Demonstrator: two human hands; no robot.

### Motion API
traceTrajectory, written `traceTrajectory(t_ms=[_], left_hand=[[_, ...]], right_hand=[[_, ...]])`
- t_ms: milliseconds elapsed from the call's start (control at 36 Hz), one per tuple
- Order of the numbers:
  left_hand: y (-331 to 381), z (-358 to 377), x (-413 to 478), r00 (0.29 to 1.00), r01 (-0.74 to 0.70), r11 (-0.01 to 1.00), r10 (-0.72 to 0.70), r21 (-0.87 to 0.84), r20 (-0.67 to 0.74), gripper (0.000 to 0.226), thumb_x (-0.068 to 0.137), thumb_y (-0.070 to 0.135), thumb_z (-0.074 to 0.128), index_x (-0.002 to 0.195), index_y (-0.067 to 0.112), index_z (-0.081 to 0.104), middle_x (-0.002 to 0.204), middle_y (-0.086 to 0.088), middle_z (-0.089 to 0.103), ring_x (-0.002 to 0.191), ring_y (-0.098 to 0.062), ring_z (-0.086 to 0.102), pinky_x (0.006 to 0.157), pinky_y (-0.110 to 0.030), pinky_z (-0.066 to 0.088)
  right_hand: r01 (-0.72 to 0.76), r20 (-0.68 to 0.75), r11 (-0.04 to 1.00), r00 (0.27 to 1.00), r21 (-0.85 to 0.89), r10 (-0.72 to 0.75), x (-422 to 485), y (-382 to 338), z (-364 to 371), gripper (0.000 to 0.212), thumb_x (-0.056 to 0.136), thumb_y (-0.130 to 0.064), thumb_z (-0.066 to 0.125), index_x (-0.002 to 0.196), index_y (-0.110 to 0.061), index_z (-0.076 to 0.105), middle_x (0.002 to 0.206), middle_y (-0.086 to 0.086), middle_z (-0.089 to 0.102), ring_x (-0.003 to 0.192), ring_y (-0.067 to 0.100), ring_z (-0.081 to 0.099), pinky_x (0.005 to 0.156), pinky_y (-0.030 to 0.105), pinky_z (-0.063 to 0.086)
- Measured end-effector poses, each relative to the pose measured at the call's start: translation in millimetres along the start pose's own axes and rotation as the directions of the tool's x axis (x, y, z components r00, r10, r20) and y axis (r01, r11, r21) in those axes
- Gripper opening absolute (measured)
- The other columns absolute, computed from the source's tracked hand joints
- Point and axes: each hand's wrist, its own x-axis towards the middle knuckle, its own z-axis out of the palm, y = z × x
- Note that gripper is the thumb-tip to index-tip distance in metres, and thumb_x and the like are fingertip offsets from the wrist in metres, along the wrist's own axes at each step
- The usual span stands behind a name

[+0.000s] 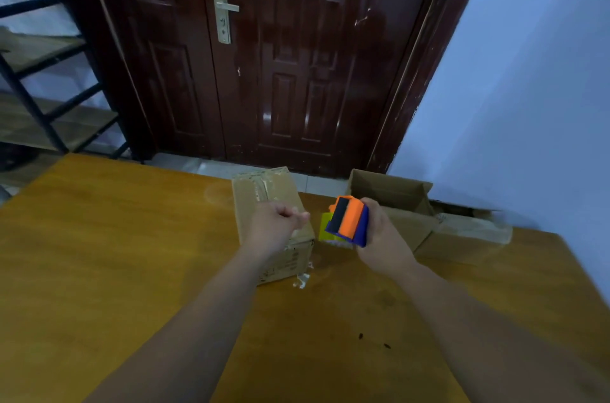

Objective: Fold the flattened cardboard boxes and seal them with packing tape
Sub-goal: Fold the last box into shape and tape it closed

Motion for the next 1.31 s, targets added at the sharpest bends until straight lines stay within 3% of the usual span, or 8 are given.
traceTrajectory(t_ms=[167,333,417,556,833,1000,1139,1306], left_hand=[[4,-6,-3,0.997,0.01,0.995,-0.017,-0.098,-0.069,0.015,0.083,0.021,0.073,0.076,0.008,0.071,0.081,0.011,0.068,0.079,0.0,0.061,0.052,-0.007,0.041],[-16,-28,8,0.974,0.174,0.964,-0.198,-0.2,-0.108,0.013,0.084,0.022,0.073,0.09,0.012,0.068,0.104,0.001,0.067,0.101,-0.016,0.056,0.097,-0.039,0.038],[-33,-36,7,0.937,0.263,0.927,-0.311,-0.266,-0.16,0.03,0.084,0.024,0.072,0.106,0.004,0.067,0.109,-0.006,0.064,0.119,-0.028,0.051,0.093,-0.039,0.033],[-49,-41,2,0.902,0.306,0.899,-0.379,-0.313,-0.205,0.027,0.088,0.024,0.067,0.105,0.003,0.07,0.113,-0.011,0.066,0.12,-0.029,0.05,0.098,-0.043,0.032],[-36,-54,6,0.939,0.172,0.95,-0.239,-0.262,-0.25,0.016,0.091,0.022,0.065,0.088,0.008,0.071,0.075,0.014,0.059,0.088,-0.012,0.049,0.091,-0.035,0.033],[-56,-56,5,0.909,0.202,0.941,-0.283,-0.272,-0.306,0.022,0.091,0.021,0.064,0.096,0.0,0.07,0.078,0.007,0.061,0.09,-0.017,0.052,0.095,-0.038,0.035],[-77,-57,8,0.878,0.264,0.936,-0.333,-0.232,-0.344,0.019,0.092,0.022,0.063,0.085,0.005,0.069,0.105,-0.015,0.066,0.101,-0.03,0.056,0.09,-0.041,0.04],[-85,-61,13,0.858,0.344,0.918,-0.392,-0.197,-0.333,0.019,0.093,0.021,0.063,0.086,0.005,0.069,0.108,-0.018,0.065,0.099,-0.034,0.056,0.097,-0.045,0.041]], right_hand=[[-0.026,0.002,0.997,1.0,-0.077,0.026,-3,10,1,0.06,0.082,-0.008,0.067,0.132,-0.021,0.036,0.118,-0.002,0.048,0.103,0.008,0.047,0.092,0.031,0.044],[-0.044,-0.016,0.998,0.999,0.034,0.045,7,1,-3,0.064,0.079,-0.02,0.074,0.129,-0.022,0.035,0.112,-0.004,0.048,0.093,0.013,0.052,0.073,0.025,0.04],[0.043,0.001,0.999,0.999,-0.018,-0.043,18,-8,-6,0.062,0.078,-0.017,0.074,0.126,-0.023,0.036,0.11,-0.008,0.045,0.093,0.013,0.052,0.068,0.018,0.038],[0.15,0.114,0.982,0.984,-0.112,-0.137,30,-15,-12,0.066,0.078,-0.021,0.074,0.13,-0.022,0.033,0.114,-0.004,0.047,0.091,0.011,0.05,0.071,0.022,0.04],[0.173,0.218,0.942,0.97,-0.286,-0.112,37,-9,-2,0.066,0.082,-0.031,0.072,0.131,-0.025,0.028,0.12,0.0,0.048,0.093,0.008,0.045,0.077,0.026,0.039],[0.169,0.22,0.944,0.969,-0.284,-0.108,45,-19,-1,0.065,0.081,-0.024,0.072,0.13,-0.027,0.029,0.121,0.0,0.05,0.094,0.008,0.047,0.078,0.028,0.043],[0.171,0.259,0.961,0.959,-0.218,-0.112,50,-26,-7,0.077,0.08,-0.027,0.075,0.14,-0.025,0.026,0.132,0.001,0.046,0.108,0.016,0.052,0.092,0.036,0.047],[0.201,0.28,0.957,0.95,-0.211,-0.138,46,-21,-2,0.071,0.078,-0.03,0.077,0.131,-0.024,0.031,0.118,-0.006,0.045,0.099,0.011,0.049,0.082,0.028,0.043]])
